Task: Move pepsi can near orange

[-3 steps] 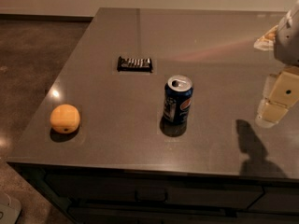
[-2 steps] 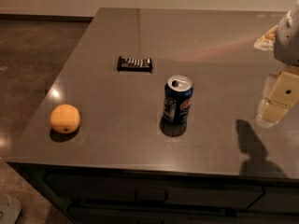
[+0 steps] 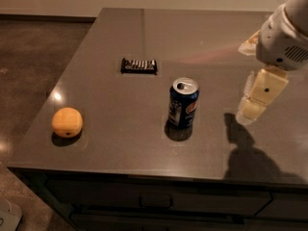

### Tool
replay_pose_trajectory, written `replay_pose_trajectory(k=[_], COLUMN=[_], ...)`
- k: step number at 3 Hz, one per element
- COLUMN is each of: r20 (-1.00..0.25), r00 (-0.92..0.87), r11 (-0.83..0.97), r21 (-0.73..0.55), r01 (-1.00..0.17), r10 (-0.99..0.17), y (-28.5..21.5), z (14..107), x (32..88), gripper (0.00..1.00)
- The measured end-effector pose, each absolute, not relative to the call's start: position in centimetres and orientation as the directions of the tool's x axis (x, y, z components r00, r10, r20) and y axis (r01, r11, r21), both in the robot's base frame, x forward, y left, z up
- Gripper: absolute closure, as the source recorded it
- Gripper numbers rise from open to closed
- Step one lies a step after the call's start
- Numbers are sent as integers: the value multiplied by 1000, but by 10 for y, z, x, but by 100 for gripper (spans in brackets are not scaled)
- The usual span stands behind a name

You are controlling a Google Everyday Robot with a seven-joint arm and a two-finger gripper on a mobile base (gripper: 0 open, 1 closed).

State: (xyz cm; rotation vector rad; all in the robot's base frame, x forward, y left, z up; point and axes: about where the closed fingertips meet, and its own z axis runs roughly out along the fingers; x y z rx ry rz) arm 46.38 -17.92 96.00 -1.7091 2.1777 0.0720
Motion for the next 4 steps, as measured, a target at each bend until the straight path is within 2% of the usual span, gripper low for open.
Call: replay_pose_trajectory(k=[2,4], r20=[-462,-527], r00=[-138,-124], r11=[225,211], r21=[-140,-108], r01=[-964,-972], r10=[-876,-840], y=[-118,-93], z=[932,918], x=[485,493], gripper=[0,0])
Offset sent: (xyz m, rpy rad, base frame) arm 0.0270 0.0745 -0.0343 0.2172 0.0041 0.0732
